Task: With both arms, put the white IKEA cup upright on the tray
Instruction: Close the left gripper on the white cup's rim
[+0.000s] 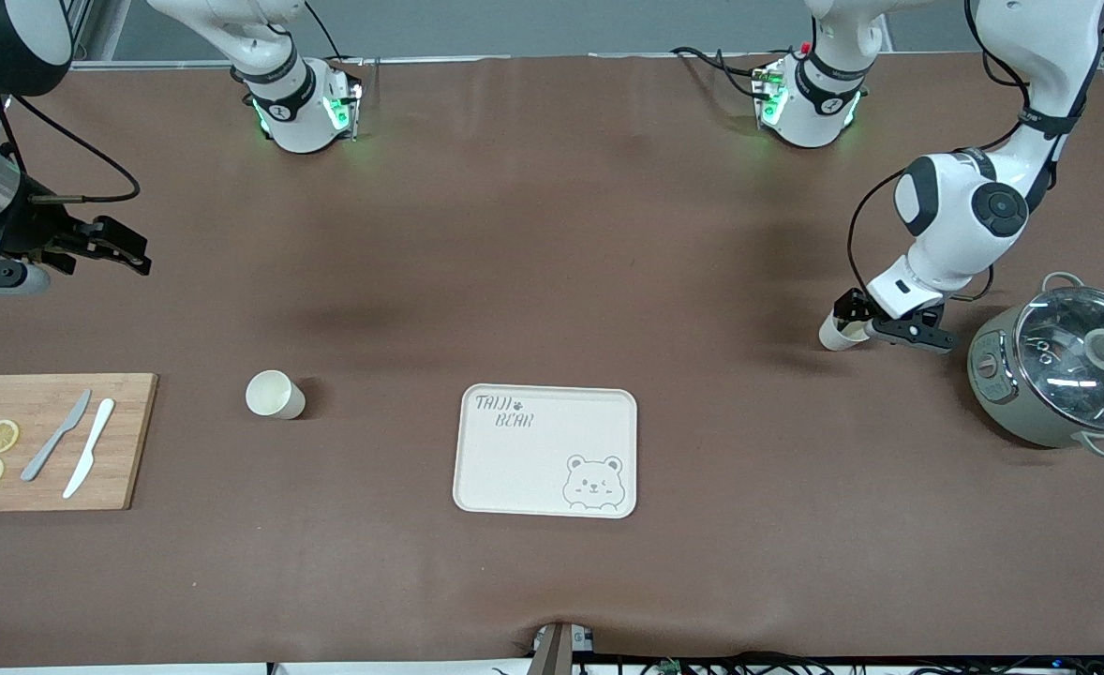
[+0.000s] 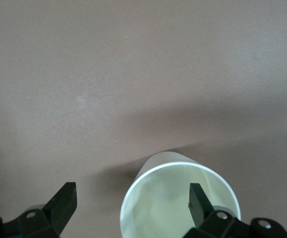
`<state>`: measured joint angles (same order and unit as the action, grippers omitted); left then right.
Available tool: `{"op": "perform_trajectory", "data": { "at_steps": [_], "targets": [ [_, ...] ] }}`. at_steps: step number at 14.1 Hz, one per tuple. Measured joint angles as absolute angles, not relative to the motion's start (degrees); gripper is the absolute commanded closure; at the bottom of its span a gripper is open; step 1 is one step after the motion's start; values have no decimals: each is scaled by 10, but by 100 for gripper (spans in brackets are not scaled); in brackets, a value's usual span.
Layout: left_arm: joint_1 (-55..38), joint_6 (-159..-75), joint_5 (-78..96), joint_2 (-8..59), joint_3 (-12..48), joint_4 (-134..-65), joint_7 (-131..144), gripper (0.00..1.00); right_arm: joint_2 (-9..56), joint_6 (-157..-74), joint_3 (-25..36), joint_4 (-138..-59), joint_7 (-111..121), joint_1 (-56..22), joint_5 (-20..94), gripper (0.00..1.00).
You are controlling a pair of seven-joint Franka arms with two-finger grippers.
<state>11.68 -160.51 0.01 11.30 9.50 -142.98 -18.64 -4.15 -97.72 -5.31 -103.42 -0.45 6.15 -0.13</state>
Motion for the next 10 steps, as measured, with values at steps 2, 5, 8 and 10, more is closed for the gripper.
{"op": "perform_trajectory", "data": {
  "at_steps": [2,5,8,10],
  "targets": [
    [127,-1607,0,117,95,-1430,-203,0,-41,-977,-53,-1034,-5,61,-1,0],
    [139,-1614,0,123,95,-1430,-214,39,-41,-977,-53,-1034,-5,61,-1,0],
    [139,-1615,19,124,97,-1430,-215,100,-41,-977,-53,-1034,-5,61,-1,0],
    [139,-1615,28,124,104,-1430,-215,100,-41,-972,-53,-1034,-5,61,-1,0]
  ]
}}
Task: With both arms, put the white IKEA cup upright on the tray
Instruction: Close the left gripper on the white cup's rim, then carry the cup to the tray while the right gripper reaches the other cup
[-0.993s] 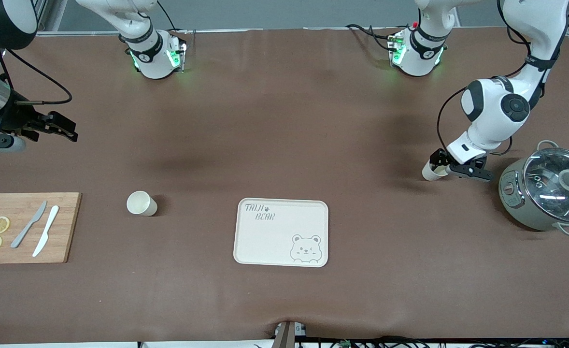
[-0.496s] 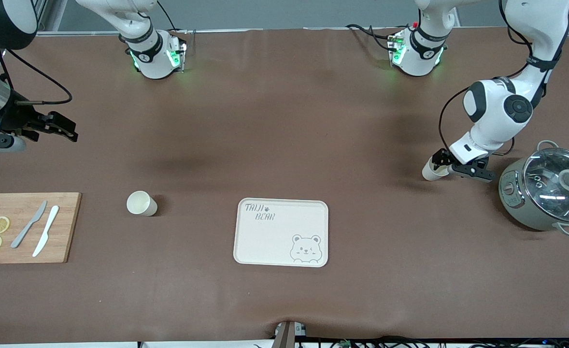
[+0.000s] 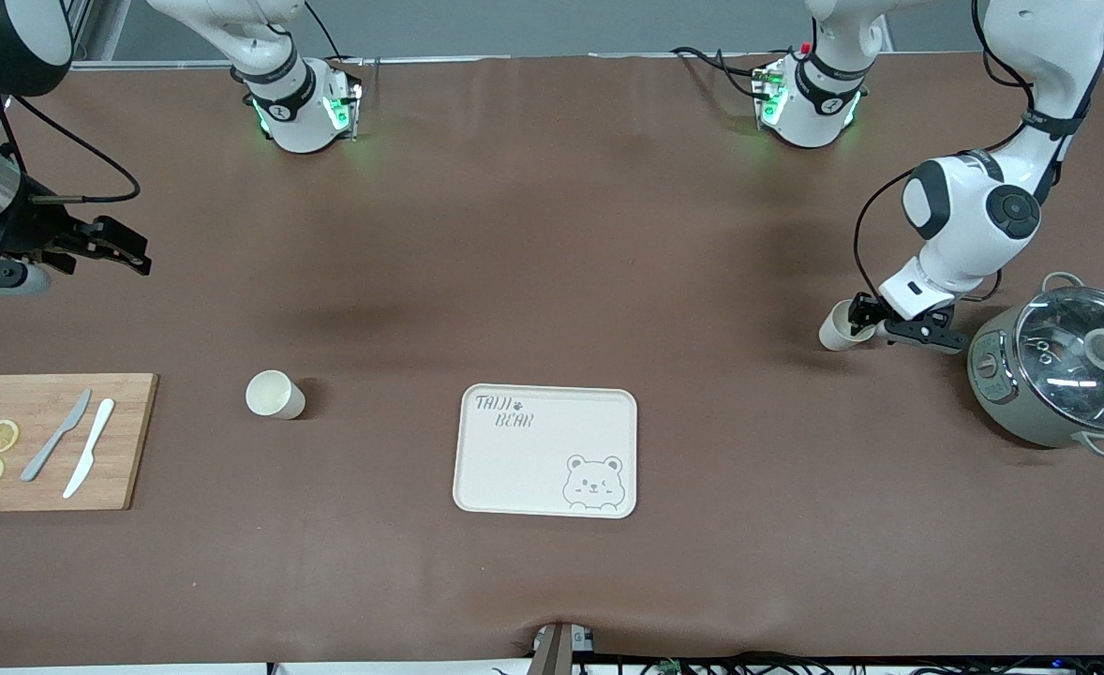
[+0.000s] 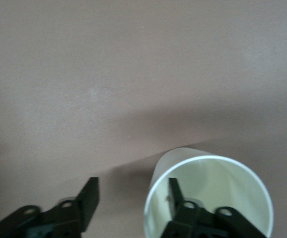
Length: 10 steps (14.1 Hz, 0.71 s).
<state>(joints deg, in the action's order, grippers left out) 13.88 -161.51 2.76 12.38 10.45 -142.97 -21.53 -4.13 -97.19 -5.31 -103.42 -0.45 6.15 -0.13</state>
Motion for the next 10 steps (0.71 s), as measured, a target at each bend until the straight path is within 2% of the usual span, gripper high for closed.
{"op": "perform_trajectory", "data": {
  "at_steps": [10],
  "targets": [
    [139,-1616,43,122,113,-1428,-215,100,-41,-966,-53,-1034,-4,61,-1,0]
  ]
}}
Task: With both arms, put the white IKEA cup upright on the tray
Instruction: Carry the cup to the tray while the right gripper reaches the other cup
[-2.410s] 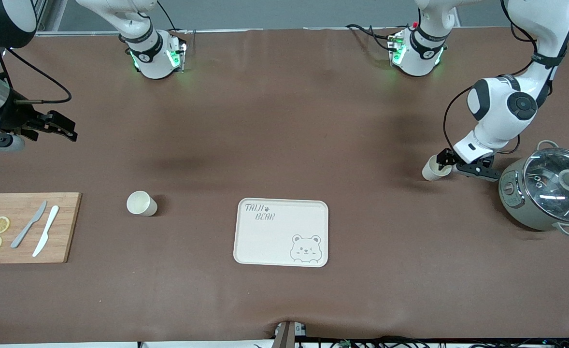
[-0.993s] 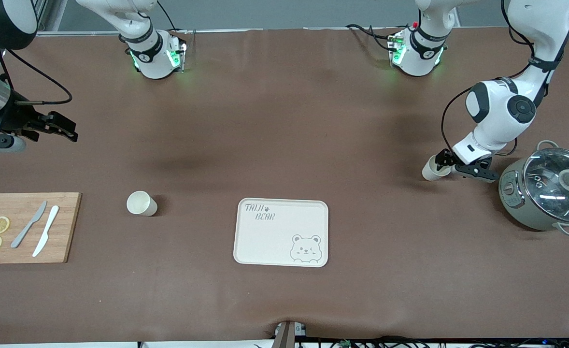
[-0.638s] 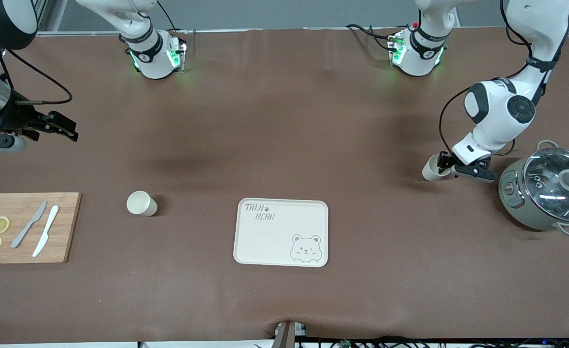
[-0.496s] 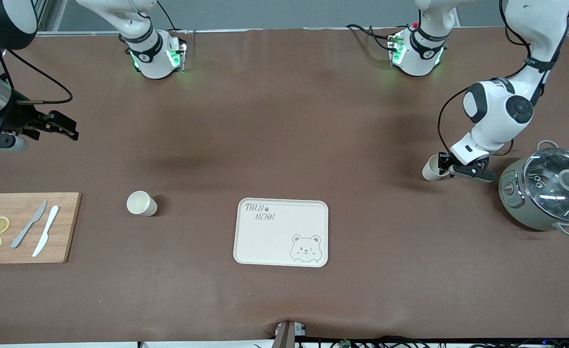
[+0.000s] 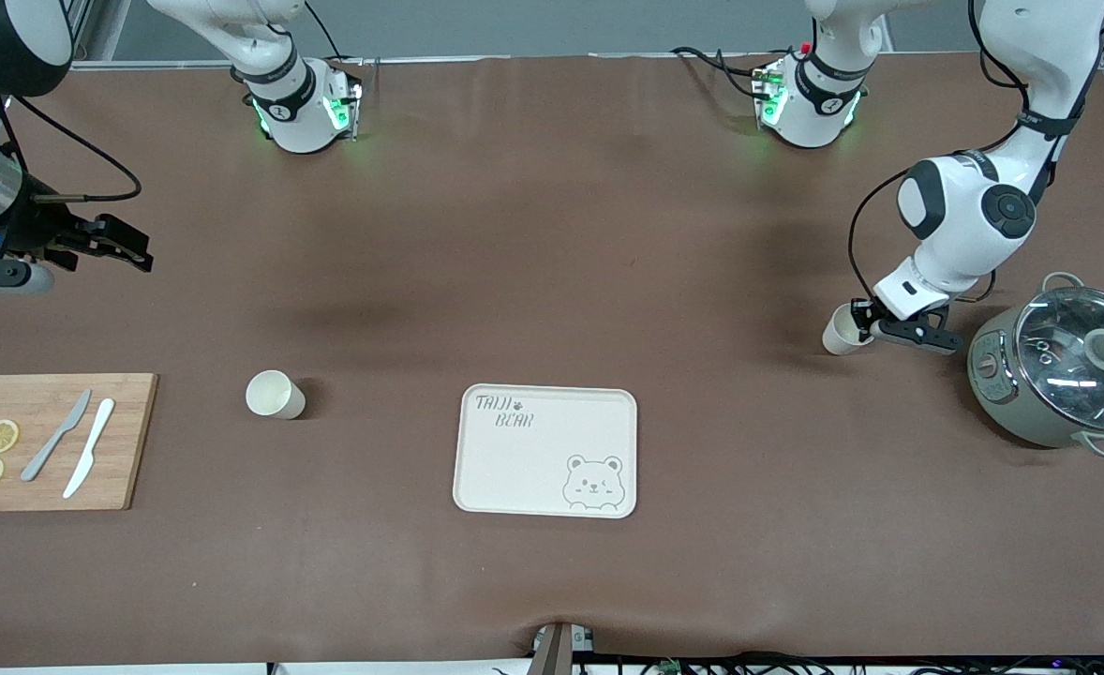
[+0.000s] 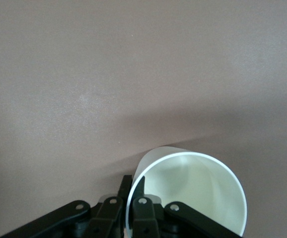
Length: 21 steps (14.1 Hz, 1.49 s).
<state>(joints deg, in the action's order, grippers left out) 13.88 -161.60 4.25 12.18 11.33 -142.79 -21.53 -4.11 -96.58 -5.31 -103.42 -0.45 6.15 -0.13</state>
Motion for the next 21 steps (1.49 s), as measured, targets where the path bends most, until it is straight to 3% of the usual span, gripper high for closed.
{"op": "perform_trajectory", "data": {
  "at_steps": [5,8,14,21],
  "targets": [
    [136,-1612,110,124,163,-1393,-210,100,-41,-965,-53,-1034,-4,62,-1,0],
    [130,-1566,119,128,188,-1341,-175,100,-41,-965,-53,-1034,-4,62,-1,0],
    [59,-1424,101,175,197,-1175,-51,100,-41,-965,-53,-1034,-4,62,-1,0],
    [-31,-1313,-46,304,198,-962,154,100,-33,-971,-55,-1034,-4,52,-54,0]
  ]
}}
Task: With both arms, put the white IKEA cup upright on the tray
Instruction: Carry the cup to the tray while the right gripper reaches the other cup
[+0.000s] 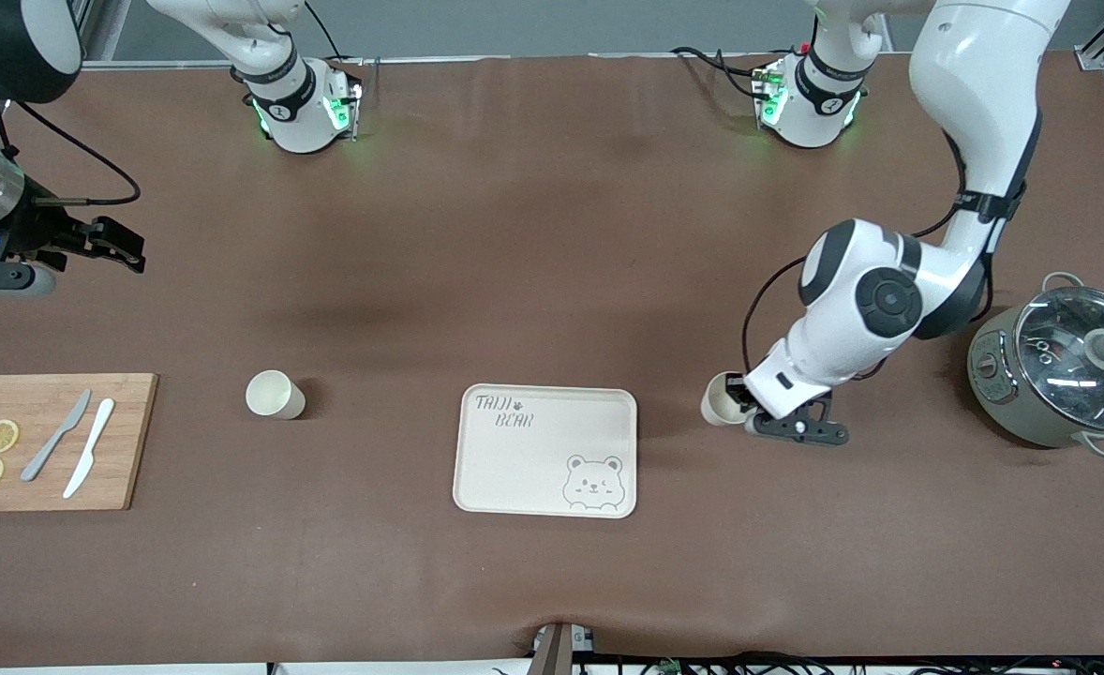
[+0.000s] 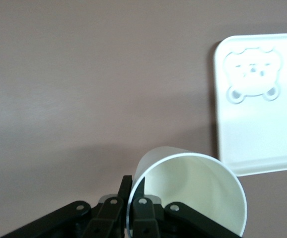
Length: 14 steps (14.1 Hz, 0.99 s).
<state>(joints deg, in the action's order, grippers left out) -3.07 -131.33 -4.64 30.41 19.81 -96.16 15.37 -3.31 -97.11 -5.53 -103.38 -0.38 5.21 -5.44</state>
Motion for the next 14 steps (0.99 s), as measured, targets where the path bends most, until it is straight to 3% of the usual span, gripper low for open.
{"op": "perform_trajectory", "data": {
  "at_steps": [5,10,14],
  "targets": [
    [-70,-1292,-57,362,193,-883,200,100,2,-1064,-56,-1035,-5,34,-58,0],
    [-170,-1264,-68,405,119,-809,251,100,81,-1191,-49,-1059,-5,44,-58,0],
    [-199,-1263,-68,438,110,-764,288,100,134,-1244,-48,-1063,-4,51,-58,0]
  ]
}}
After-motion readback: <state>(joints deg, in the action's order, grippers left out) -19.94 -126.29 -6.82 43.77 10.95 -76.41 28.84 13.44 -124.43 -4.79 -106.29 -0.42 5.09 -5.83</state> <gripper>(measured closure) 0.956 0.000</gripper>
